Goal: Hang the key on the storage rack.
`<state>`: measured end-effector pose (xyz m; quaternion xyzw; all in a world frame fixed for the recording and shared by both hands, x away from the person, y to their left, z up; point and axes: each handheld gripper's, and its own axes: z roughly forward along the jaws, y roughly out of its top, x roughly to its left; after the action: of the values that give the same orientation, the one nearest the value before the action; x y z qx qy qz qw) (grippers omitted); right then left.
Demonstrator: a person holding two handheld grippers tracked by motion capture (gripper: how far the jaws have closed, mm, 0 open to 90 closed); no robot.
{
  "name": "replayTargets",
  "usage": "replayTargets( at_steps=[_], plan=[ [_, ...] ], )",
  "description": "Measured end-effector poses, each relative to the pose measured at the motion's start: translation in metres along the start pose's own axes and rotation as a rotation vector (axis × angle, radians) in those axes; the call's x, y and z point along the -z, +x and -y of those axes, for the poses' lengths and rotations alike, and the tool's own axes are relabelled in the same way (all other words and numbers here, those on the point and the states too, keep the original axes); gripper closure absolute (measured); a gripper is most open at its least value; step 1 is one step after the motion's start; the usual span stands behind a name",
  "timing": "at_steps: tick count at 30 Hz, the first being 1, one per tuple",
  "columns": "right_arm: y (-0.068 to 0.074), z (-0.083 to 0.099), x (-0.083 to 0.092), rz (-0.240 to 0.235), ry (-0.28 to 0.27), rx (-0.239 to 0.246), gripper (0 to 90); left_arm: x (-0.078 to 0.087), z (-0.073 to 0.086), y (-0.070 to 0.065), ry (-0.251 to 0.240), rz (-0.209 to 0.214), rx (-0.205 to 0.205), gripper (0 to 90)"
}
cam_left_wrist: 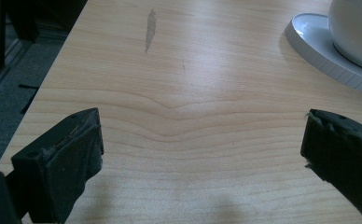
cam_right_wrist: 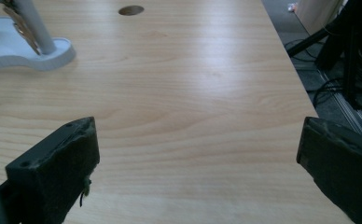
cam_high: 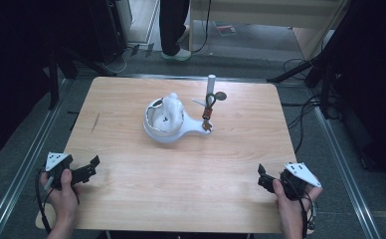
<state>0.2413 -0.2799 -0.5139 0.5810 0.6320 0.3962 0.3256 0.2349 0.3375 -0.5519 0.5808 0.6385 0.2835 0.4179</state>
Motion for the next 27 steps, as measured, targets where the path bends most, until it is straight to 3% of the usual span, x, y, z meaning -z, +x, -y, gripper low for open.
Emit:
replayTargets(
  at_steps=[12,18,23,27],
  plan=[
    [-0.037,0.027,0.009,0.045,0.025,-0.028,0.0,0.0,0.0,0.0,0.0,-0.003,-0.001,0.0],
    [-0.046,0.04,0.009,0.036,0.036,-0.044,0.0,0.0,0.0,0.0,0.0,-0.004,-0.004,0.0],
    [-0.049,0.041,0.013,0.027,0.013,-0.056,0.0,0.0,0.0,0.0,0.0,-0.004,-0.005,0.0],
    [-0.047,0.042,0.014,0.028,0.002,-0.036,0.0,0.0,0.0,0.0,0.0,-0.004,-0.005,0.0]
  ],
)
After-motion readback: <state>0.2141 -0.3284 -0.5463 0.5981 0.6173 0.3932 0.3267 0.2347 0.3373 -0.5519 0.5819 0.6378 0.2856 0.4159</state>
